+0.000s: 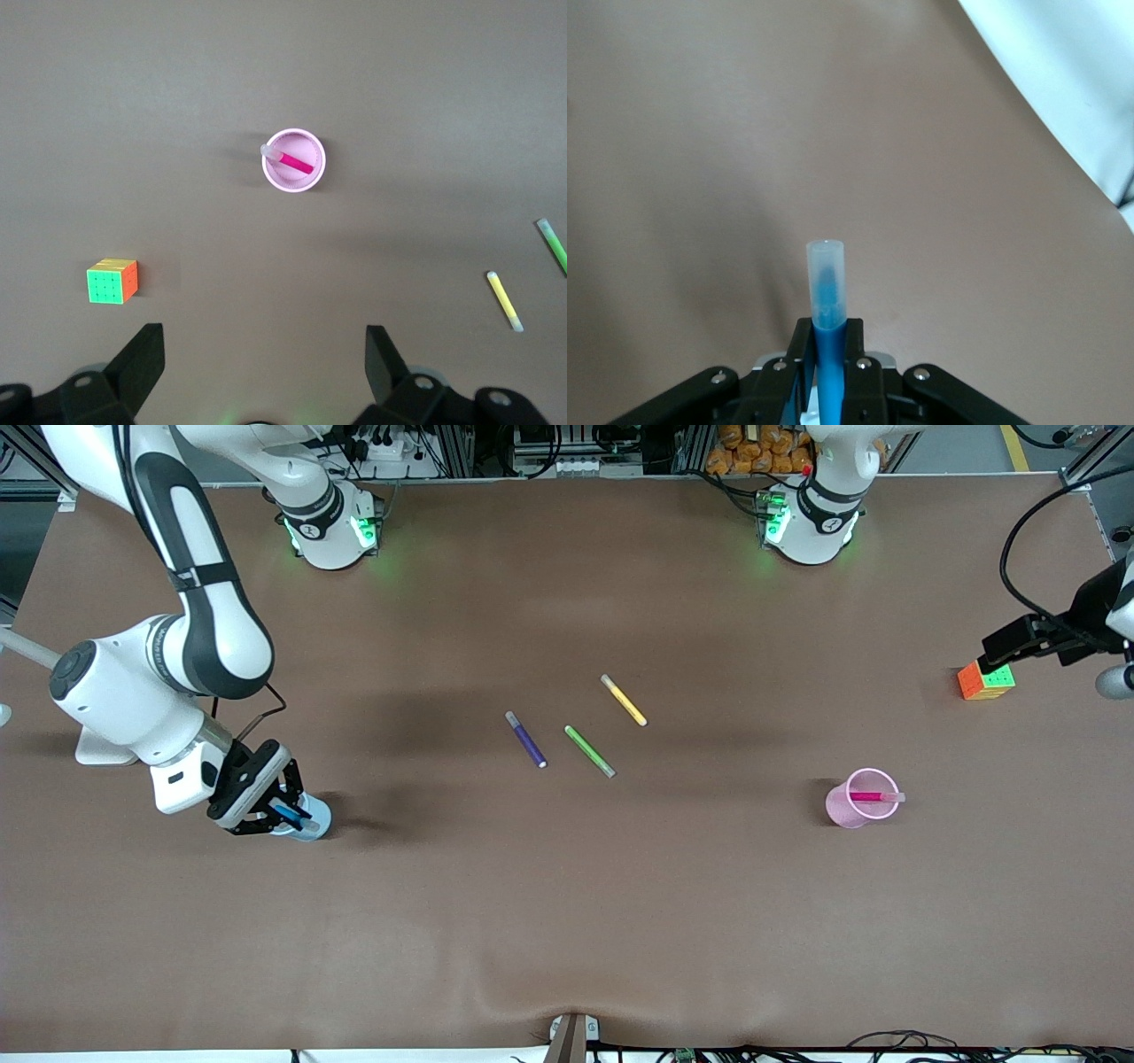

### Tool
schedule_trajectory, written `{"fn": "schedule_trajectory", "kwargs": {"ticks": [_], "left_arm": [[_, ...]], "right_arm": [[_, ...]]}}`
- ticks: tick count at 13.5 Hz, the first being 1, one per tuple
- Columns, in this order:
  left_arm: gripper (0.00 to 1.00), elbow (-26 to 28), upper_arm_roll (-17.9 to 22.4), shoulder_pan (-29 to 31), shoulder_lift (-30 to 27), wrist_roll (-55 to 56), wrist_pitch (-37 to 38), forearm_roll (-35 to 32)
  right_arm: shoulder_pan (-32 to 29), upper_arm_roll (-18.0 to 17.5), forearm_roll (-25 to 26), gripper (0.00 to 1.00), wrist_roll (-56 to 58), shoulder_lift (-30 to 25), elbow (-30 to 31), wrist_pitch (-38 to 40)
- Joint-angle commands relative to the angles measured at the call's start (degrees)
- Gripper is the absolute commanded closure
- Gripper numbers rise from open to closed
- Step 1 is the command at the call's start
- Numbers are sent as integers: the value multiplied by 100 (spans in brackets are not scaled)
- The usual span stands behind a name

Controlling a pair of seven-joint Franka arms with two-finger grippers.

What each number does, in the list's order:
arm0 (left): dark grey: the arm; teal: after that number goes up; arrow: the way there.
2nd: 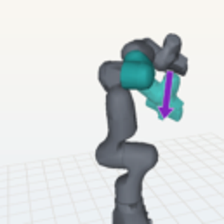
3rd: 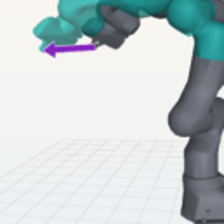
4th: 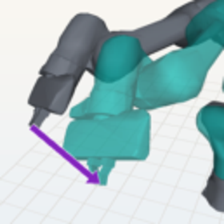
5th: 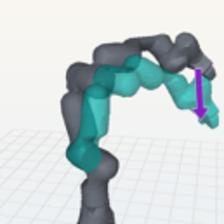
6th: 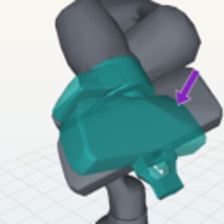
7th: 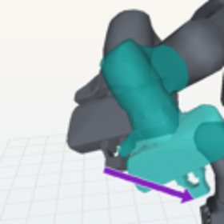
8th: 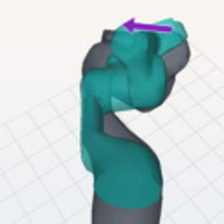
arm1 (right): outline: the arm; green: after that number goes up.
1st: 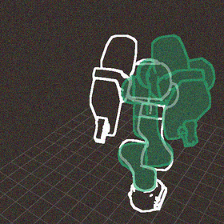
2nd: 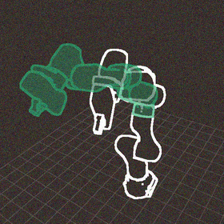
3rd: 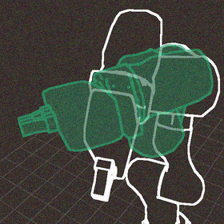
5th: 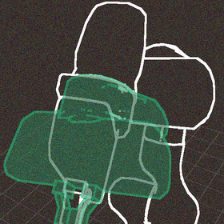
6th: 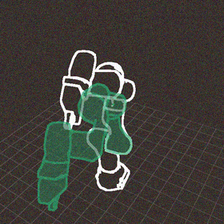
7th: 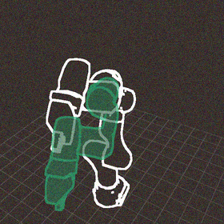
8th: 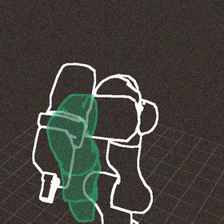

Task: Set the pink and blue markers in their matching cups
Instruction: 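Lower the blue marker into the light-blue cup with the right gripper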

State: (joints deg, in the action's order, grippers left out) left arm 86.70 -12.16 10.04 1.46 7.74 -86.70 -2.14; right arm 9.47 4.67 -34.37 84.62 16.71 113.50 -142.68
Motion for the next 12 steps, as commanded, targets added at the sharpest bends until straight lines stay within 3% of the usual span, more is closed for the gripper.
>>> {"fn": "schedule_trajectory", "kwargs": {"ticks": [1,6,10,12], "left_arm": [[0,172,-24,60,-208,-124,39,118],[0,408,63,-176,-488,-107,40,118],[0,735,1179,-1310,-762,-45,31,91],[0,717,1180,-1294,-753,-89,31,109]], "right_arm": [[-357,-98,-797,100,1124,33,67,353],[-657,-98,-1527,100,2074,271,50,775],[-797,-107,-1810,100,2532,350,50,943],[-920,-98,-2011,100,2874,394,32,1127]]}}
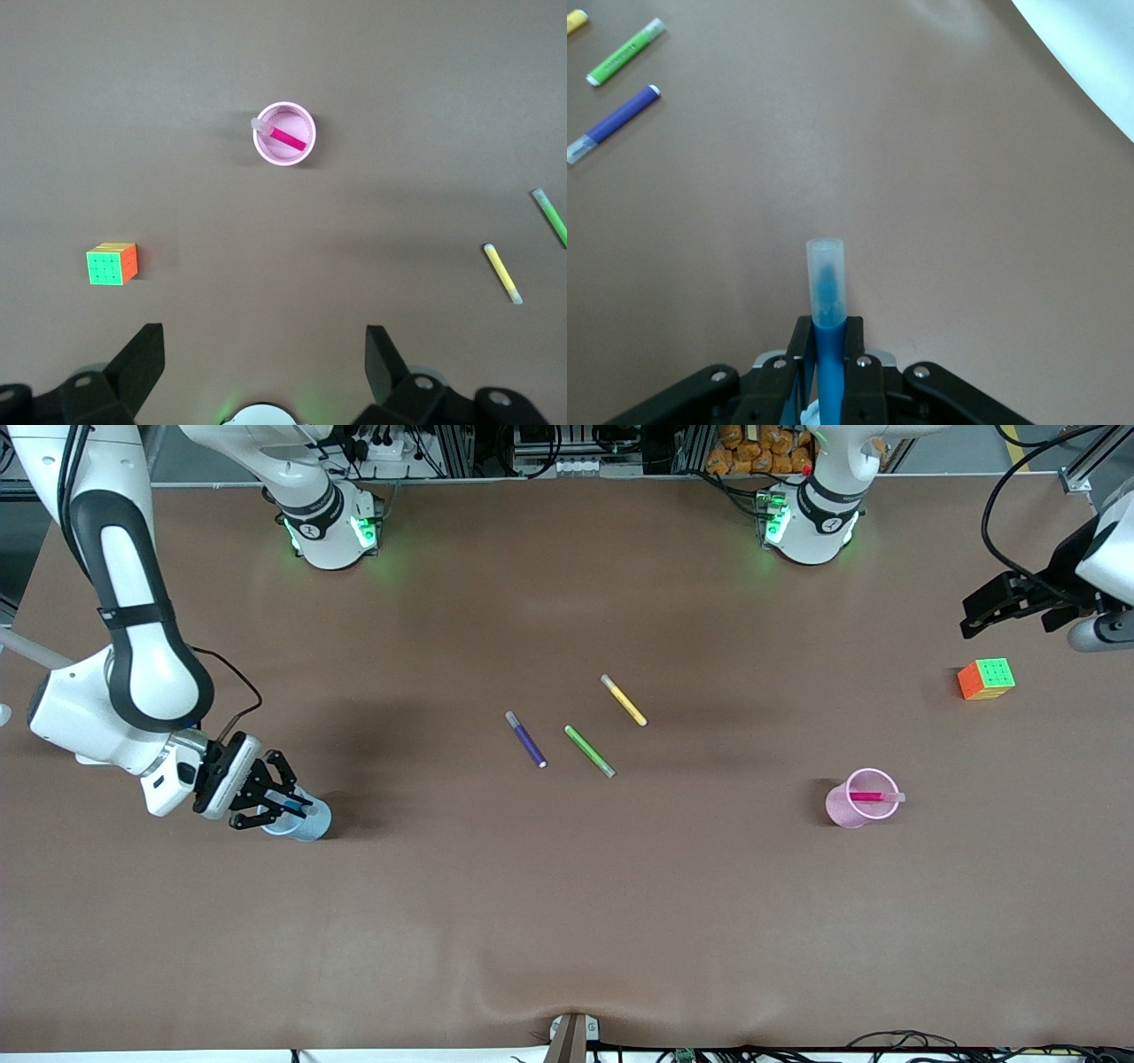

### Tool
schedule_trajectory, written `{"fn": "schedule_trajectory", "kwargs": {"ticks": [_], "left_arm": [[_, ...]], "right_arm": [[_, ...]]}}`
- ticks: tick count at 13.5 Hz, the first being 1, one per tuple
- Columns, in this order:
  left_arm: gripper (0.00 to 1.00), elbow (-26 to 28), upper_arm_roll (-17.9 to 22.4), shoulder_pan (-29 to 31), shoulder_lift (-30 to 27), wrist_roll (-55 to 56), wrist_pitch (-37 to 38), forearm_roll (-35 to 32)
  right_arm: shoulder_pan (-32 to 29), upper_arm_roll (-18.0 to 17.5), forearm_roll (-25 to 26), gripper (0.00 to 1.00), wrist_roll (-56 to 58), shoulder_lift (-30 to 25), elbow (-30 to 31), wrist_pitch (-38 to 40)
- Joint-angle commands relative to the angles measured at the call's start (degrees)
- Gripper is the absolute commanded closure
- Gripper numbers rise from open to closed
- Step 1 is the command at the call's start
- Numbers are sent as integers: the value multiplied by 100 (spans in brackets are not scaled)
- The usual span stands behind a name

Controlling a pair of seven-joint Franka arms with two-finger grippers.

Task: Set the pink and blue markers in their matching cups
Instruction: 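Lower the blue marker into the light-blue cup with the right gripper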

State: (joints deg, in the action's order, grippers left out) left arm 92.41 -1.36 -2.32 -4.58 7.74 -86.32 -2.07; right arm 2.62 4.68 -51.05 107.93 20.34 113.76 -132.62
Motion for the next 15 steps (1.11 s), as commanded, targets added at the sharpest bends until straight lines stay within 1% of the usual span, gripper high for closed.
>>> {"fn": "schedule_trajectory", "kwargs": {"ticks": [1,5,7,11,12,14,15], "left_arm": [[0,137,92,-58,-131,-106,-8,102],[0,128,84,-93,-122,-123,1,102],[0,93,5,-94,-113,-71,150,102],[0,84,4,-67,-95,-53,168,111],[0,84,4,-58,-95,-53,168,111],[0,76,31,-50,-113,-27,177,111],[0,-3,39,-50,-95,-35,177,102]], "right_arm": [[-279,-99,-405,100,692,84,-21,175],[-473,-99,-546,100,896,225,-222,561],[-596,-107,-546,100,913,321,-284,711],[-710,-107,-590,100,1072,392,-284,747],[-711,-107,-642,89,1107,392,-284,764],[-719,-107,-669,10,1142,418,-363,922],[-728,-107,-669,0,1142,418,-372,948]]}}
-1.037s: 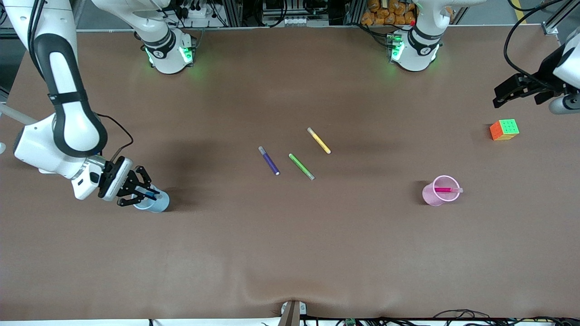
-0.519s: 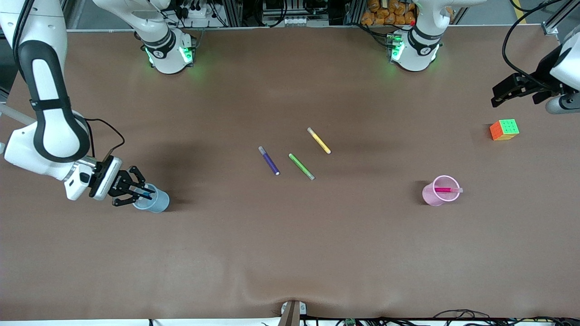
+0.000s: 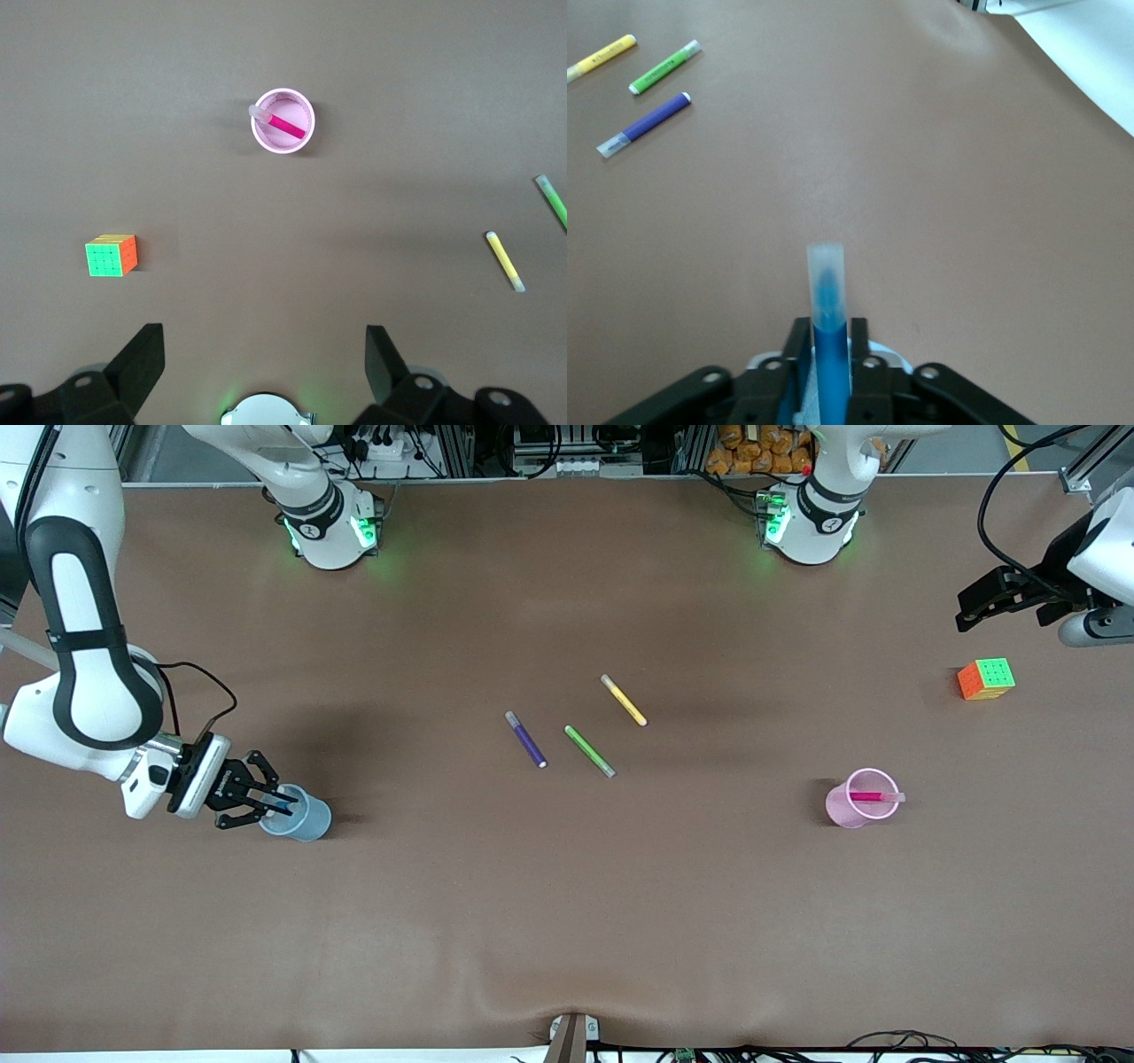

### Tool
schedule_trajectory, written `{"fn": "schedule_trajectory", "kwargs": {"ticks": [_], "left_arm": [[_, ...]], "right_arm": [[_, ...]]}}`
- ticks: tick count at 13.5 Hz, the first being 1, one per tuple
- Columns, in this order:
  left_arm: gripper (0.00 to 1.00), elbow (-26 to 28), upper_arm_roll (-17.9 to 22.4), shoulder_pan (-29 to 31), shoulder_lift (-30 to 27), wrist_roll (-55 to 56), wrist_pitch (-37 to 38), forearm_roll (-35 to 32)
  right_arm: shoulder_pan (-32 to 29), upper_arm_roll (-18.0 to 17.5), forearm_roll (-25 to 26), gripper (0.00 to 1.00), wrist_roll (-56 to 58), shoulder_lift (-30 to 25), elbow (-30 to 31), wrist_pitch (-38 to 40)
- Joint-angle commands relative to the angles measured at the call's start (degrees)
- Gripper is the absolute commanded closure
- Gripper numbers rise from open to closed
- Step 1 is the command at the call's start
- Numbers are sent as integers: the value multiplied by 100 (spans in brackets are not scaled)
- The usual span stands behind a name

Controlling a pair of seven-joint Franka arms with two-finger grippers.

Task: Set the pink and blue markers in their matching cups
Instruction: 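Lower the blue marker into the light-blue cup with the right gripper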

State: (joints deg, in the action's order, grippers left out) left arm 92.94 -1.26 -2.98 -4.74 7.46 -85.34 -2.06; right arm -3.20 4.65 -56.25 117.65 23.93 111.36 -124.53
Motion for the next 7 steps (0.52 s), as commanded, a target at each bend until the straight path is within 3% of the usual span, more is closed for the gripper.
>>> {"fn": "schedule_trajectory", "kwargs": {"ticks": [1,7], "left_arm": [[0,-100,38,17,-53,-8,79,101],[0,-92,47,25,-71,-61,114,101]], "right_arm": [[-164,-105,-141,0,170,50,-140,148],[-155,-78,-123,0,-145,-29,-369,279]]}}
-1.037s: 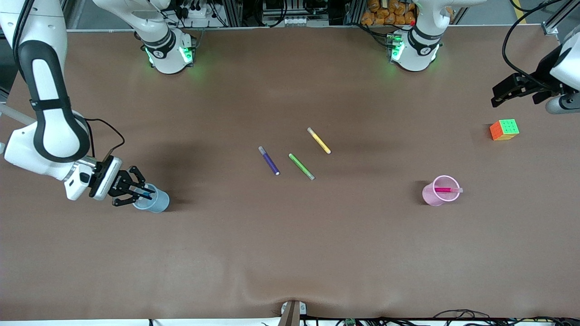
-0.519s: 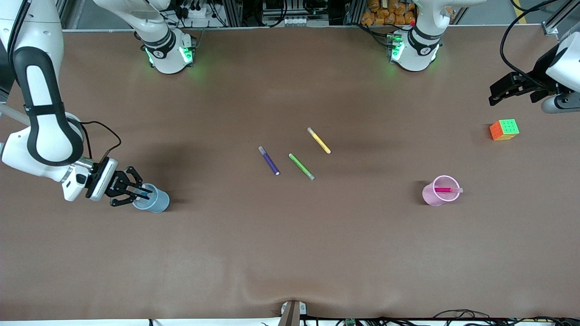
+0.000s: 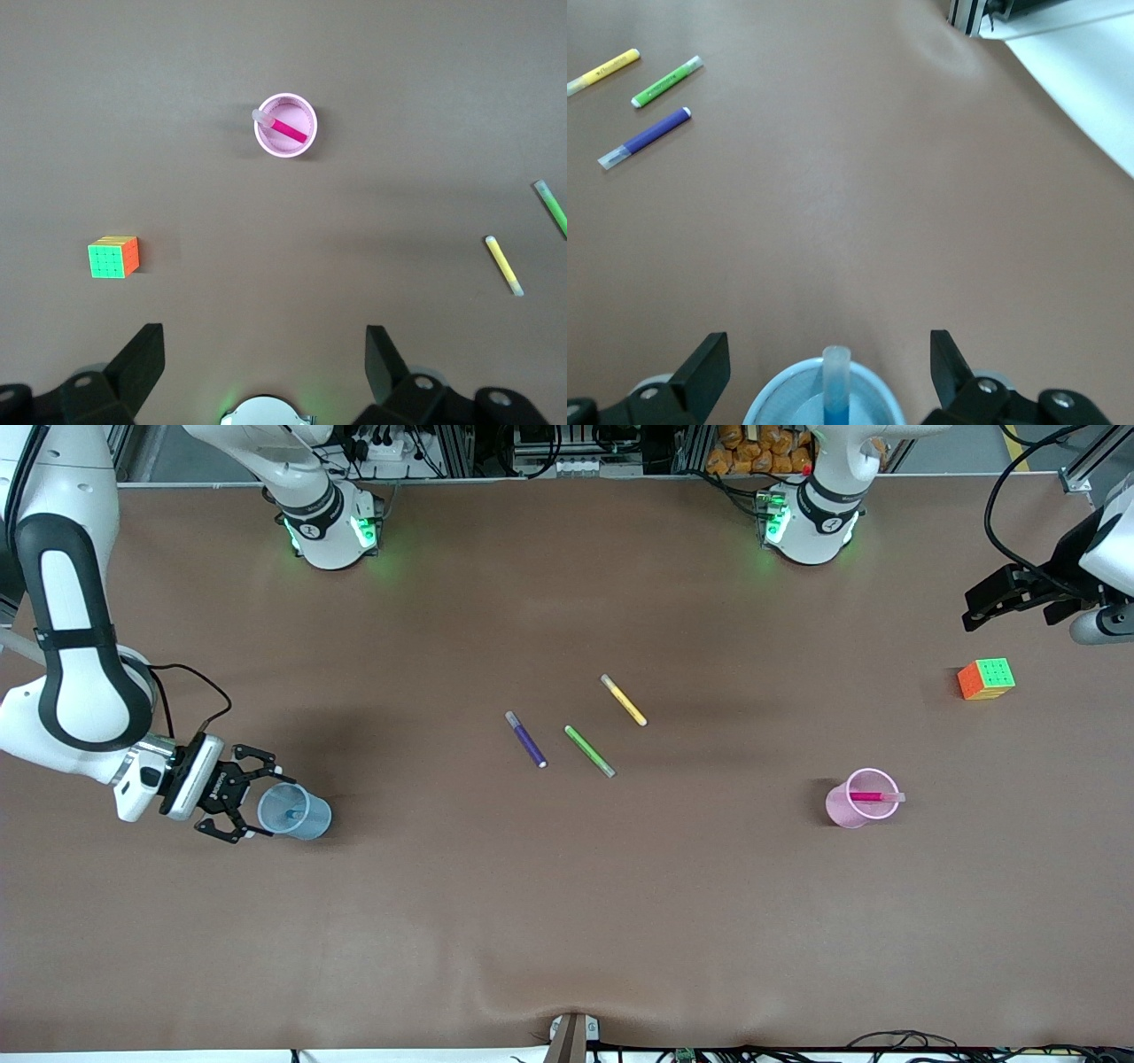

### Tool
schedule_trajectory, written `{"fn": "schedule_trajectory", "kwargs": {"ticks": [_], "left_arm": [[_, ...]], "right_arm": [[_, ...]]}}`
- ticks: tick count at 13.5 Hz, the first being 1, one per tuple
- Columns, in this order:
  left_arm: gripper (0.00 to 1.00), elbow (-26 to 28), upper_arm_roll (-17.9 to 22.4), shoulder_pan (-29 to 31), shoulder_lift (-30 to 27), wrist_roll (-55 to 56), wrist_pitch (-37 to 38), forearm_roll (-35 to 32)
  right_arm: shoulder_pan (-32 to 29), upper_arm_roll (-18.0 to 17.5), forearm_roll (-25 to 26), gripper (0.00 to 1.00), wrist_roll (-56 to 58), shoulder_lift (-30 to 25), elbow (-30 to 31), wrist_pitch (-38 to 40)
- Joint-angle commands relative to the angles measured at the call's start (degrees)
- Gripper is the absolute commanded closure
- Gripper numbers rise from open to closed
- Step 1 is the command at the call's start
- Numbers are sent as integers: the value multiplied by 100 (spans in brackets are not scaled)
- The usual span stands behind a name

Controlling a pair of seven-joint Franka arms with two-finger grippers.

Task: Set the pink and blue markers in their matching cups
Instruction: 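Open the right gripper to release the blue marker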

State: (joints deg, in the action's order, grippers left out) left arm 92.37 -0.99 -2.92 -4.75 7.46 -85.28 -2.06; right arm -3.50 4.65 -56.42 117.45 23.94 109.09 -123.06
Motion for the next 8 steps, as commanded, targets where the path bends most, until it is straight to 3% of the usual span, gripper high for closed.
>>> {"fn": "schedule_trajectory", "kwargs": {"ticks": [1,5,8], "left_arm": [[0,-35,11,20,-70,-87,117,101],[0,-27,3,11,-88,-96,214,92],[0,-27,-6,11,-114,-96,223,92]], "right_arm": [[-98,-78,-46,0,-456,-47,-178,133],[51,-60,208,0,-1740,-214,-204,63],[131,-78,1191,0,-3223,-520,-336,72]]}}
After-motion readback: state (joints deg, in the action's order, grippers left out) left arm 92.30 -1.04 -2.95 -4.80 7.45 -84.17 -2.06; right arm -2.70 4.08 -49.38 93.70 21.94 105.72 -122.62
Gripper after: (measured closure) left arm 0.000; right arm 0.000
